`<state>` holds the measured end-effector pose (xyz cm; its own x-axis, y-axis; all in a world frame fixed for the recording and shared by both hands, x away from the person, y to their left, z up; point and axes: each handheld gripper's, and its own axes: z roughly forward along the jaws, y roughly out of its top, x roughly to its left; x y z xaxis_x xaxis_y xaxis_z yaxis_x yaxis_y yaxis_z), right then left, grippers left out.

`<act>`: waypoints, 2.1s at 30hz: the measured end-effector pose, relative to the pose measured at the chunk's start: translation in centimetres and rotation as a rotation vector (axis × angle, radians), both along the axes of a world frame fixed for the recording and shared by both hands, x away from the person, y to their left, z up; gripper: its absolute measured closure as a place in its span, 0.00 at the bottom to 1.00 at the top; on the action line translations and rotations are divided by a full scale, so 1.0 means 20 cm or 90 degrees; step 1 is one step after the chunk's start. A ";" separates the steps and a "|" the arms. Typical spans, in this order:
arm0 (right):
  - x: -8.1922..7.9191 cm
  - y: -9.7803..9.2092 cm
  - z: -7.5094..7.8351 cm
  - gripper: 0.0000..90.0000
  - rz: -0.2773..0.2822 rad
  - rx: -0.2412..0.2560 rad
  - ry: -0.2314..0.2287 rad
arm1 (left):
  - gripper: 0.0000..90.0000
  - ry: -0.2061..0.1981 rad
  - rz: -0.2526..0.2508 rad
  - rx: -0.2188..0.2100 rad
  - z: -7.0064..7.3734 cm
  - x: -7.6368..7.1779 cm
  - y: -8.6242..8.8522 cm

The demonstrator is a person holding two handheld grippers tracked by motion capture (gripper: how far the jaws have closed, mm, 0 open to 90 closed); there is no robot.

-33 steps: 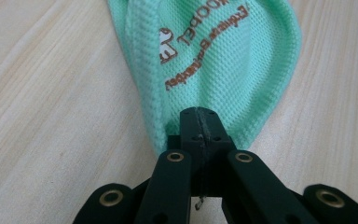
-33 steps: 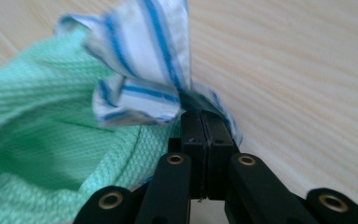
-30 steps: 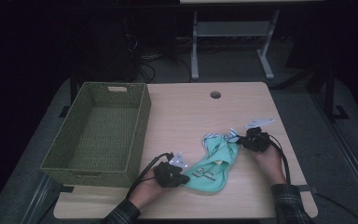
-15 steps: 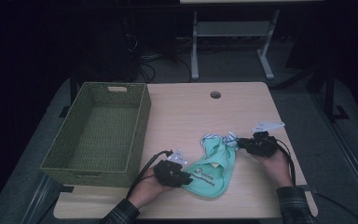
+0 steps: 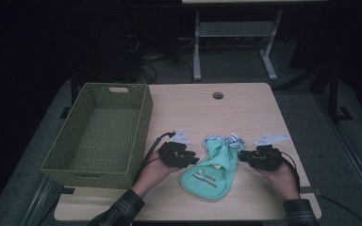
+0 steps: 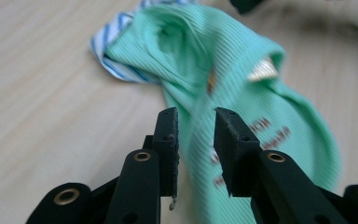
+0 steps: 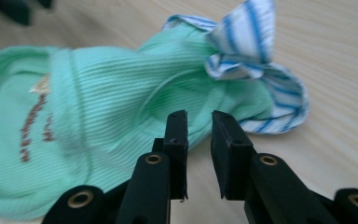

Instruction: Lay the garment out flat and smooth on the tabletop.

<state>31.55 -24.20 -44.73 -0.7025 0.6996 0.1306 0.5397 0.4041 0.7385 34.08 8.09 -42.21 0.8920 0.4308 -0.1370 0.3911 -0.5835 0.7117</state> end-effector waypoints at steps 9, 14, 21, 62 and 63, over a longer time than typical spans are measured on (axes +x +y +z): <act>-0.14 0.07 0.00 0.83 0.051 0.011 0.002 | 0.70 -0.008 -0.008 0.020 -0.04 0.14 -0.12; -0.22 0.14 -0.02 0.81 0.074 -0.004 0.011 | 0.66 -0.009 -0.001 0.022 -0.06 0.18 -0.19; -0.27 0.20 -0.07 0.73 0.085 -0.007 0.036 | 0.64 -0.007 0.012 0.021 -0.09 0.23 -0.25; -0.27 0.19 -0.10 0.85 0.103 -0.053 0.039 | 0.98 -0.057 0.106 0.103 -0.07 0.38 -0.10; -0.27 0.19 -0.10 0.84 0.099 -0.050 0.043 | 0.97 -0.055 0.105 0.103 -0.08 0.38 -0.09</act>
<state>26.22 -20.32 -46.66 -0.7948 0.5930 0.1293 0.5128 0.5422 0.6656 41.65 6.27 -43.76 0.8131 0.5818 0.0194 0.4321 -0.6255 0.6497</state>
